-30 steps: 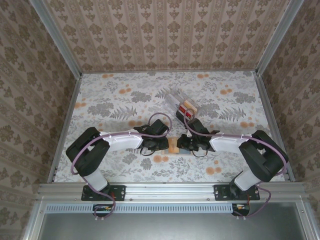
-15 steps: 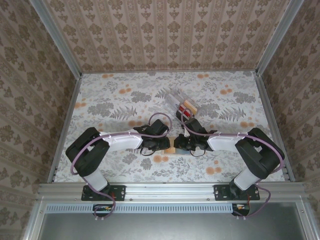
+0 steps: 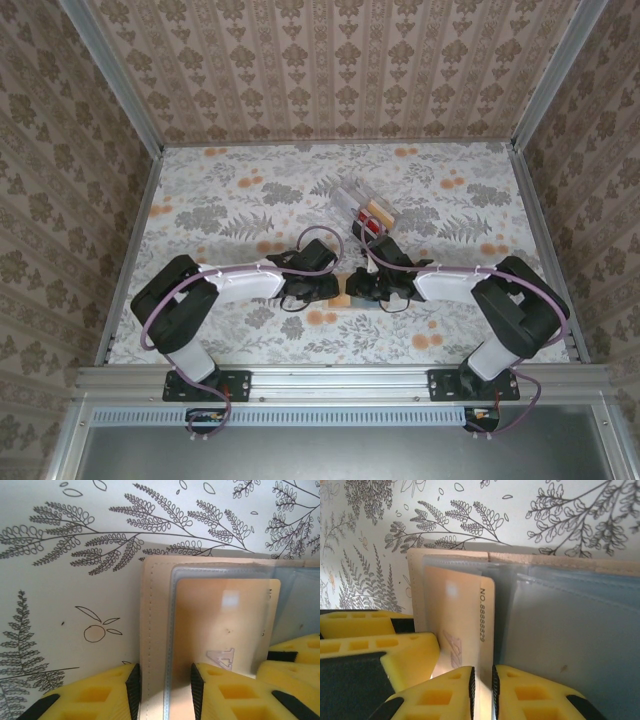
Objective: Put the credit cards into the card holder
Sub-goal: Insert the credit card into the card slot.
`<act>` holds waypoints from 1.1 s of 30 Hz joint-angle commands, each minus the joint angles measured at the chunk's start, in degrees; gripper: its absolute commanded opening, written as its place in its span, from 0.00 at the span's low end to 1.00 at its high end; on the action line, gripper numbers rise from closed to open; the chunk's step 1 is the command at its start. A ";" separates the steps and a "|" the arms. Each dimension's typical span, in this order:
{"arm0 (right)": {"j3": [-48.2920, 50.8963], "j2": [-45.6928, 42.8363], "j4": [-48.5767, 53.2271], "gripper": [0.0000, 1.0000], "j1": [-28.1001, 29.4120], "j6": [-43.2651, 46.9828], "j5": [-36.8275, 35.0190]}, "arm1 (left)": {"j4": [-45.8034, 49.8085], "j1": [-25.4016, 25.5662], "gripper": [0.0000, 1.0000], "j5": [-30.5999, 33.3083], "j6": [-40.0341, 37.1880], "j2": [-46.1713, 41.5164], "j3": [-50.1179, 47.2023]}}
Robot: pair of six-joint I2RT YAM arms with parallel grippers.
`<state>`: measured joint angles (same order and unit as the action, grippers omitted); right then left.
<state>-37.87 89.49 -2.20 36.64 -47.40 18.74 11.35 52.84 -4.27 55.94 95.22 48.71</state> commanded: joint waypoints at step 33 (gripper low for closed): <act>-7.70 -3.58 12.28 0.18 1.90 4.58 -3.58 | 2.53 0.40 0.33 0.06 0.18 3.23 -0.45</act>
<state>-43.83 83.90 13.45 37.47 -42.15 10.09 11.62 52.84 -4.05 55.92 95.57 48.84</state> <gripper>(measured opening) 0.185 0.325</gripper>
